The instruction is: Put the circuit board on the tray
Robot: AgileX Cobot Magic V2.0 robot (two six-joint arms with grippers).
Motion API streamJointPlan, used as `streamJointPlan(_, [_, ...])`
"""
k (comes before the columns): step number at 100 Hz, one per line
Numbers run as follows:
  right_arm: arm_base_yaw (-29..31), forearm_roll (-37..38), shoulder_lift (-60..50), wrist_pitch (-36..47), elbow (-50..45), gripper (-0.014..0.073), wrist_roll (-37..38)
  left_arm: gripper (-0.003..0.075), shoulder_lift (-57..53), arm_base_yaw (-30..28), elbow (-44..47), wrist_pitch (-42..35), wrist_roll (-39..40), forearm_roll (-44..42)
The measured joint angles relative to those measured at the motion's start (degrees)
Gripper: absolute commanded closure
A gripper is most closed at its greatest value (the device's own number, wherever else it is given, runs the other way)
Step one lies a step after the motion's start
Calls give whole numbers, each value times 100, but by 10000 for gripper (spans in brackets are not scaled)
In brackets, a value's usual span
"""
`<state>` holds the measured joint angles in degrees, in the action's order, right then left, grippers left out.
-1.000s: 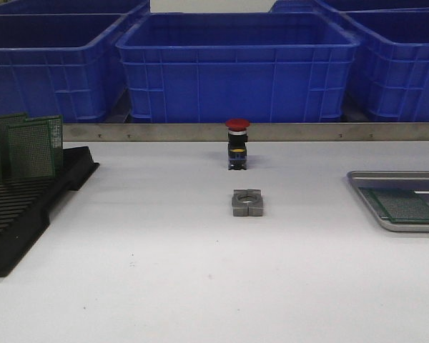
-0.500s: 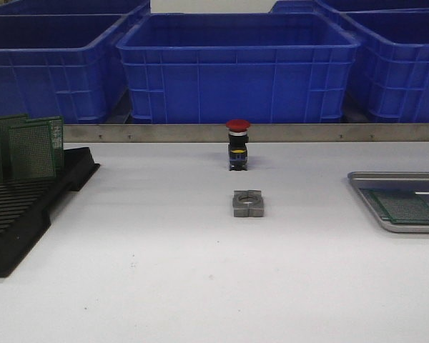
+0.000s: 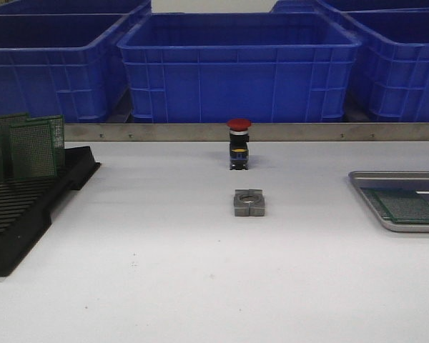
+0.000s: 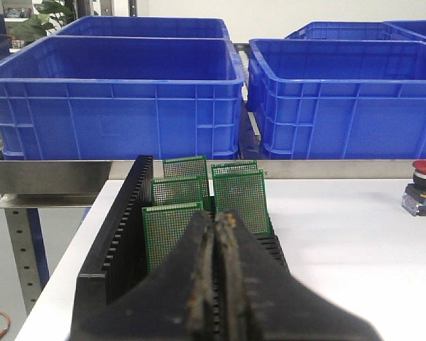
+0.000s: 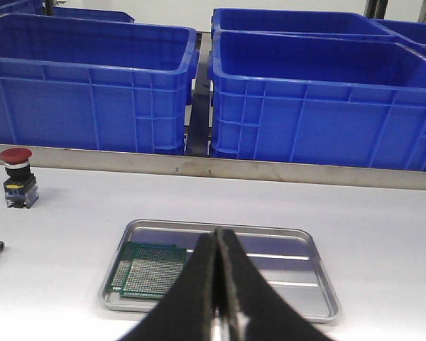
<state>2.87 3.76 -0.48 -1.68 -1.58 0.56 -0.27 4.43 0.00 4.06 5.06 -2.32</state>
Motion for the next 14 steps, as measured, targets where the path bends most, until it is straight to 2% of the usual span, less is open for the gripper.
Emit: streamJointPlan(14, [0, 0, 0, 0, 0, 706, 0, 741, 0, 0, 0, 0, 0, 0])
